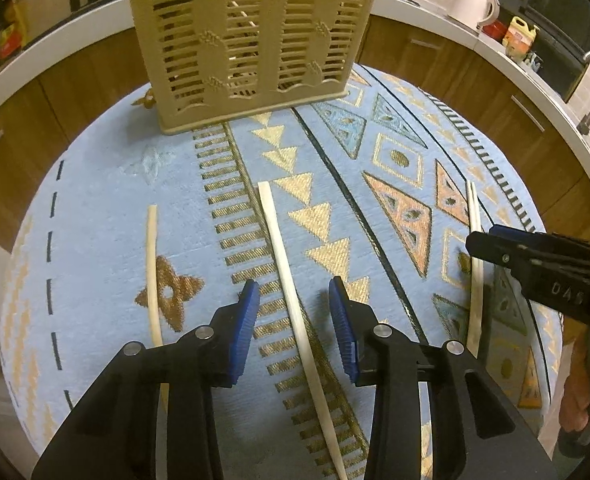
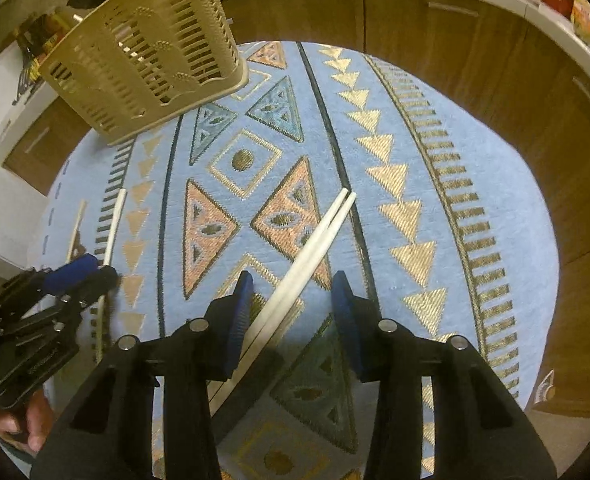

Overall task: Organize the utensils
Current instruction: 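Grasp a wooden chopstick with the left tool while the right grasps a chopstick pair, then lift the chopsticks up over the caddy with both tools, then lower the chopsticks into the caddy and open both tools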

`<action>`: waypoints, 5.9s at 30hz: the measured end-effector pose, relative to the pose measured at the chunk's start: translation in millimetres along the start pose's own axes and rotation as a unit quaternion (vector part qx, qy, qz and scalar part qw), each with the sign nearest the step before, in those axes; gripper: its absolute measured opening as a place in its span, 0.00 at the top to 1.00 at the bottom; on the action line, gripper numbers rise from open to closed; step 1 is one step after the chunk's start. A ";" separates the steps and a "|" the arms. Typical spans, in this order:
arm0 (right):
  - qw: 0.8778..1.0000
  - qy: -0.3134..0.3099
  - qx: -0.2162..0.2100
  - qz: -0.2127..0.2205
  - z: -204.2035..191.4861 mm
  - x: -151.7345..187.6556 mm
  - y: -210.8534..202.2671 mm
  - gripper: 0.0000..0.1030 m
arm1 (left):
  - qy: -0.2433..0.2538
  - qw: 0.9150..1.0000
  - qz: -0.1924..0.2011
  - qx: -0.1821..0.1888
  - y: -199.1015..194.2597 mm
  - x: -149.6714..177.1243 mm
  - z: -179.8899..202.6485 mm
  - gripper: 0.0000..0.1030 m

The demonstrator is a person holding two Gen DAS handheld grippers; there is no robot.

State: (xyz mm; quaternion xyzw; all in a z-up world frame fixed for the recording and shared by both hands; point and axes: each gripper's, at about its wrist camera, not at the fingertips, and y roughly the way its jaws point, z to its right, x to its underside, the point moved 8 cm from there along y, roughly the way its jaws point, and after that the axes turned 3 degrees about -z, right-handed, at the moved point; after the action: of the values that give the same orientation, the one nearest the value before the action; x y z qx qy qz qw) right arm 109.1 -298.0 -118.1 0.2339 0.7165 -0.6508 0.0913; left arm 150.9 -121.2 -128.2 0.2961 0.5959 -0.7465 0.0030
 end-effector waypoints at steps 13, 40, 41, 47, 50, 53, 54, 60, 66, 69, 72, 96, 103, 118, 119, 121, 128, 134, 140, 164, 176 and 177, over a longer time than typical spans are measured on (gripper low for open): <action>0.995 -0.098 -0.014 0.022 -47.2 -3.4 8.0 0.92 | -0.012 0.998 0.027 -0.053 6.5 -9.6 -5.4 0.96; 0.991 -0.075 -0.093 -0.052 -46.0 -8.7 14.5 0.60 | -0.044 0.998 -0.026 0.029 12.3 -20.7 -21.5 0.91; 0.991 -0.085 -0.083 -0.054 -48.7 -8.0 15.2 0.60 | -0.037 0.999 -0.031 0.024 13.4 -21.3 -20.3 0.91; 0.990 -0.126 -0.031 -0.056 -62.8 -2.0 19.9 0.61 | -0.002 0.998 -0.056 -0.003 18.4 -26.4 -15.8 0.90; 0.988 -0.141 -0.012 -0.055 -70.2 -0.2 24.0 0.61 | 0.008 0.998 -0.064 -0.008 20.3 -29.9 -15.6 0.90; 0.985 -0.166 0.025 -0.043 -80.1 -1.0 29.0 0.67 | 0.023 0.997 -0.067 -0.024 22.8 -32.1 -10.5 0.90; 0.984 -0.171 0.026 -0.039 -83.9 -0.1 29.7 0.70 | 0.030 0.997 -0.065 -0.033 23.3 -31.7 -8.5 0.90; 0.983 -0.180 0.013 -0.027 -95.5 3.4 29.6 0.90 | 0.042 0.996 -0.031 -0.067 22.1 -28.5 -4.5 0.96; 0.986 -0.159 -0.049 0.009 -89.8 -0.8 4.3 0.91 | 0.000 0.999 0.036 0.001 -3.9 -34.0 -15.7 0.97; 0.986 -0.142 -0.078 0.037 -82.5 -5.3 -16.1 0.91 | -0.022 0.997 0.070 0.029 -24.1 -39.9 -23.9 0.97; 0.984 -0.127 -0.106 0.066 -77.7 -9.6 -33.2 0.91 | -0.039 0.990 0.124 0.049 -54.9 -49.4 -32.1 0.96; 0.935 -0.126 -0.193 0.271 -98.5 -109.7 -157.4 0.90 | -0.057 0.919 0.386 0.058 -229.5 -143.3 -31.1 0.96; 0.923 -0.100 -0.191 0.317 -96.7 -175.7 -166.6 0.90 | -0.060 0.901 0.428 0.036 -234.6 -185.9 -38.9 0.96; 0.896 -0.074 -0.148 0.412 -100.2 -268.8 -160.1 0.90 | -0.114 0.879 0.463 0.012 -197.7 -241.6 -92.1 0.96; 0.894 -0.076 -0.145 0.416 -102.0 -272.1 -158.5 0.90 | -0.118 0.877 0.466 0.014 -195.8 -243.6 -94.9 0.96; 0.892 -0.083 -0.134 0.424 -105.5 -275.6 -154.4 0.90 | -0.125 0.874 0.469 0.020 -191.4 -245.7 -98.5 0.96; 0.885 -0.103 -0.102 0.442 -113.3 -275.4 -137.6 0.90 | -0.134 0.866 0.481 0.000 -173.4 -244.7 -103.2 0.96; 0.888 -0.099 -0.106 0.437 -110.0 -274.6 -120.7 0.91 | -0.132 0.857 0.495 -0.048 -164.2 -241.5 -103.7 0.96; 0.887 -0.097 -0.102 0.439 -108.2 -270.3 -113.2 0.90 | -0.117 0.854 0.500 -0.086 -151.9 -238.0 -96.6 0.96; 0.873 -0.109 -0.062 0.471 -104.4 -236.2 -121.0 0.90 | -0.135 0.867 0.476 -0.059 -143.6 -208.7 -111.1 0.96; 0.875 -0.116 -0.064 0.466 -107.7 -224.1 -115.2 0.90 | -0.124 0.873 0.469 -0.049 -143.2 -200.0 -105.8 0.90; 0.875 -0.116 -0.066 0.465 -106.2 -220.3 -118.6 0.89 | -0.124 0.874 0.468 -0.046 -145.3 -197.5 -105.3 0.88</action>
State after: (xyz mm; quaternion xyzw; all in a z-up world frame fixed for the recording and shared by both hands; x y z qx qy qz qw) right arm 266.1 -247.2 97.7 0.4559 0.5506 -0.5076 0.4810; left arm 308.0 -54.0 76.8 0.4453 0.4163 -0.6597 0.4396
